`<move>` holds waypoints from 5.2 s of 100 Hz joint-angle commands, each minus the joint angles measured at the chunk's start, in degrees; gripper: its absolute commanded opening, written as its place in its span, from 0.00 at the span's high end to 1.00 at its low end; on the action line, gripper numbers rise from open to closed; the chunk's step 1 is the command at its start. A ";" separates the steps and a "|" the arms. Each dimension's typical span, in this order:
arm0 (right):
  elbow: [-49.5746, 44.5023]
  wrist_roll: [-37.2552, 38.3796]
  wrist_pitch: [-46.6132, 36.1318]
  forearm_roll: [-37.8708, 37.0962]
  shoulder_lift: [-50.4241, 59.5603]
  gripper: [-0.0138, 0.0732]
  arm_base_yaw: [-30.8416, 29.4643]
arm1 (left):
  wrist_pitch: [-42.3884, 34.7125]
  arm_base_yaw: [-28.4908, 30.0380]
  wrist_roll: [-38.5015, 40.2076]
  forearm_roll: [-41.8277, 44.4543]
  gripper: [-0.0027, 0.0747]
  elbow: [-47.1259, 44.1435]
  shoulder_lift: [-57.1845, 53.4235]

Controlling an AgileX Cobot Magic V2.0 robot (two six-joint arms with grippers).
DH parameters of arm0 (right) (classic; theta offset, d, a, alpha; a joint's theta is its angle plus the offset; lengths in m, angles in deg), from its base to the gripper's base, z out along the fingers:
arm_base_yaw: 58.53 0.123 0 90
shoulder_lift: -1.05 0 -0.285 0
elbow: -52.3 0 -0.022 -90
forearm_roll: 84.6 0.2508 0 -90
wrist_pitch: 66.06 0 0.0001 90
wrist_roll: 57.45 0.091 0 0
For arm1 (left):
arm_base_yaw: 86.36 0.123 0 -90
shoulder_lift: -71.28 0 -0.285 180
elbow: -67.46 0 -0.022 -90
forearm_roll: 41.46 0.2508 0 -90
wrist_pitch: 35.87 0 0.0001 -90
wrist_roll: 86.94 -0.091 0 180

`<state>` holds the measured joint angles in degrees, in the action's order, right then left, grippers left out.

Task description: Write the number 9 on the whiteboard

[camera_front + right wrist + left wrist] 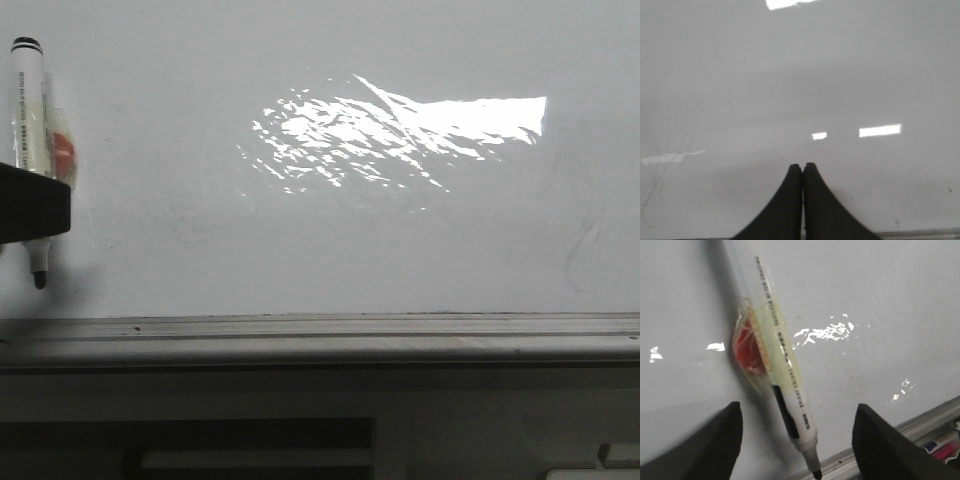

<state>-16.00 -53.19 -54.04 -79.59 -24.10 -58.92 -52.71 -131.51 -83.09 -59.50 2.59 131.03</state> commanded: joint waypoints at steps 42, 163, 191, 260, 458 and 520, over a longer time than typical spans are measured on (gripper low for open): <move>1.54 -0.33 -4.23 -0.01 -0.96 0.91 -0.09 | -10.93 -0.61 0.41 -2.15 0.54 1.61 6.54; 32.59 -10.78 6.61 -0.11 -34.07 0.39 50.91 | -17.09 -0.61 -0.29 40.54 0.99 1.61 4.77; 39.87 -10.78 6.61 2.16 -42.70 0.44 53.50 | -17.13 -0.61 -0.29 47.65 0.99 1.61 5.21; 45.47 -10.78 7.21 9.37 -51.18 0.83 53.43 | -16.88 -0.61 -0.29 47.65 0.99 1.61 5.47; 60.16 -8.17 18.41 3.22 -51.21 0.90 32.16 | -13.93 -0.61 0.01 31.66 0.52 1.61 -4.81; 51.44 -7.13 20.42 8.48 -50.00 0.90 40.26 | -15.31 -0.64 0.26 38.67 0.52 1.61 1.12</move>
<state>32.48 -59.73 -29.51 -70.71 -76.04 -20.10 -62.23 -131.88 -83.49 -24.51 2.70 129.38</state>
